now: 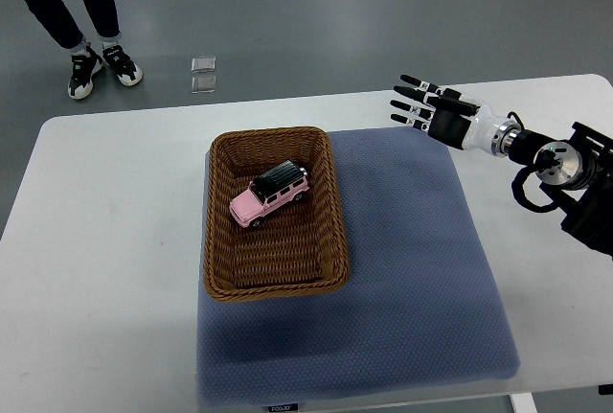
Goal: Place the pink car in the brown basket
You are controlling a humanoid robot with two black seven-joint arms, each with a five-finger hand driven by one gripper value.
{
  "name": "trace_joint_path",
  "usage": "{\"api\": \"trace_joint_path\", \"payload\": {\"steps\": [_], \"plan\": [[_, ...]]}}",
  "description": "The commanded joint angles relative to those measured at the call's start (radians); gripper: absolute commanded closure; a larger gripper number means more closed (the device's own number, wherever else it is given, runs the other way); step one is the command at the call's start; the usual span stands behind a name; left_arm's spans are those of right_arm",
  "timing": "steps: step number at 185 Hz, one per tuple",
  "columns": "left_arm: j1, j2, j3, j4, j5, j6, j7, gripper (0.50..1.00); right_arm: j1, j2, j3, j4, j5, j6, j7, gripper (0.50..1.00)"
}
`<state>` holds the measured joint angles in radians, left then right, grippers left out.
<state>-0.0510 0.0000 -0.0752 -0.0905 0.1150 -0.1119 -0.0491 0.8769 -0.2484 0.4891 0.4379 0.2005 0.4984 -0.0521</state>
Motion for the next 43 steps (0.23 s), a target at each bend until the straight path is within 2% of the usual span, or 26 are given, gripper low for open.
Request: {"api": "trace_joint_path", "payload": {"steps": [1, 43], "plan": [[0.0, 0.0, 0.0, 0.0, 0.0, 0.0, 0.0, 0.5, -0.001, 0.003, -0.003, -0.001, -0.001, -0.009, 0.006, 0.579], [-0.001, 0.0, 0.0, 0.0, 0.0, 0.001, 0.0, 0.5, -0.004, 0.004, -0.003, 0.001, -0.003, 0.0, 0.009, 0.579]]}}
